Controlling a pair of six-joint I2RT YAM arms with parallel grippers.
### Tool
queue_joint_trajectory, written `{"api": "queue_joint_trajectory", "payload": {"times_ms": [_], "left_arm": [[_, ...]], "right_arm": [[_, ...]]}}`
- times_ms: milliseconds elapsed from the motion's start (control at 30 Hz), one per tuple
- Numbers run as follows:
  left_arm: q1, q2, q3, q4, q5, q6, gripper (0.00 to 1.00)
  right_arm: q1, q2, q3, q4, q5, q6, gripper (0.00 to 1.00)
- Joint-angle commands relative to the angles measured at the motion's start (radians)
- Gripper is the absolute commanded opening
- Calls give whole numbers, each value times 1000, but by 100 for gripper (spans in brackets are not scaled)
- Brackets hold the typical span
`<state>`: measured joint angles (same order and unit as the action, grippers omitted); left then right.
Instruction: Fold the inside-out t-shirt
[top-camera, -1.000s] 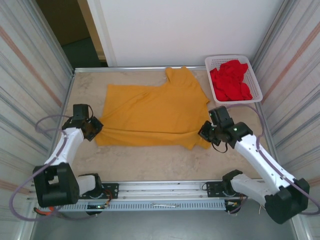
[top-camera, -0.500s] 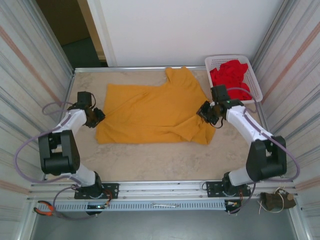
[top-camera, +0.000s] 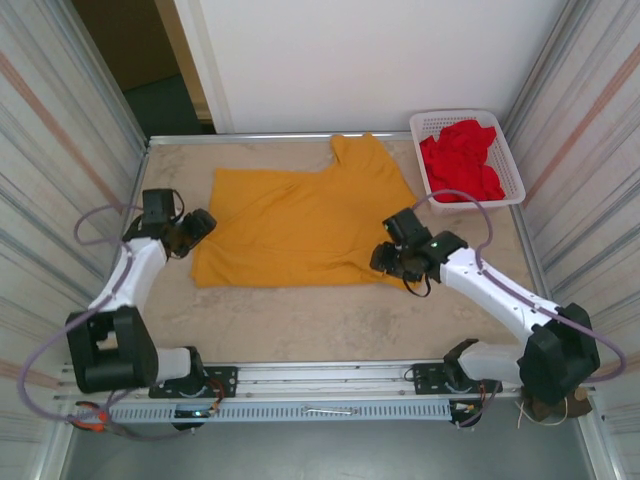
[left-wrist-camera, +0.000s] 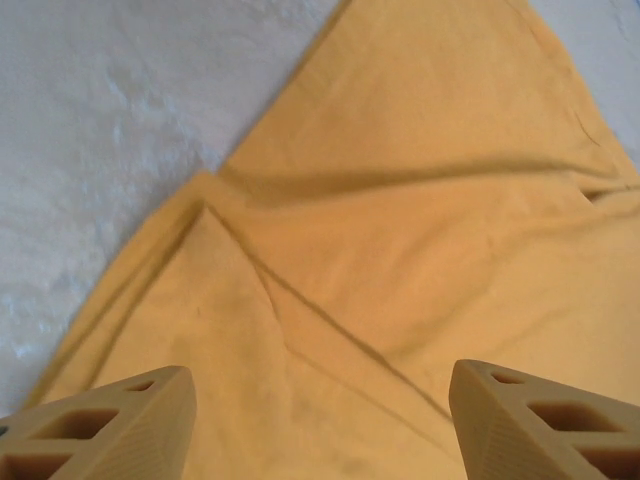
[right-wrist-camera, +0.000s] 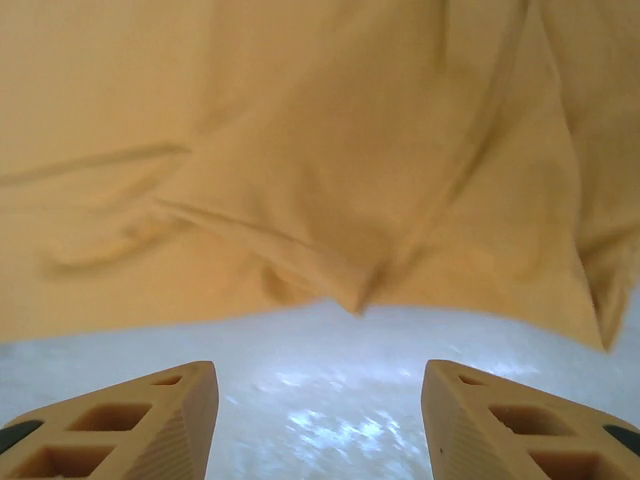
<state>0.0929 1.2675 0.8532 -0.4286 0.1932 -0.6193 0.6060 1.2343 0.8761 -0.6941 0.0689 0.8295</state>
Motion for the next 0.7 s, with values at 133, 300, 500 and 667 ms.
{"api": "queue_joint_trajectory", "payload": {"times_ms": [133,300,500,667], "left_arm": [[-12,-160,-140,-9,103,-68,71],[-11,-209,-160,-35,112,-72,72],[-11,-230,-177,-30,118,-89,72],[-12,-232,-189,-19,125,-94,72]], "right_arm": [[38,128,-15,-11,106,9,53],[49,227,27,32,79,4,49],[49,298,65,48,81,-3,32],[36,315,110,45,63,-31,0]]}}
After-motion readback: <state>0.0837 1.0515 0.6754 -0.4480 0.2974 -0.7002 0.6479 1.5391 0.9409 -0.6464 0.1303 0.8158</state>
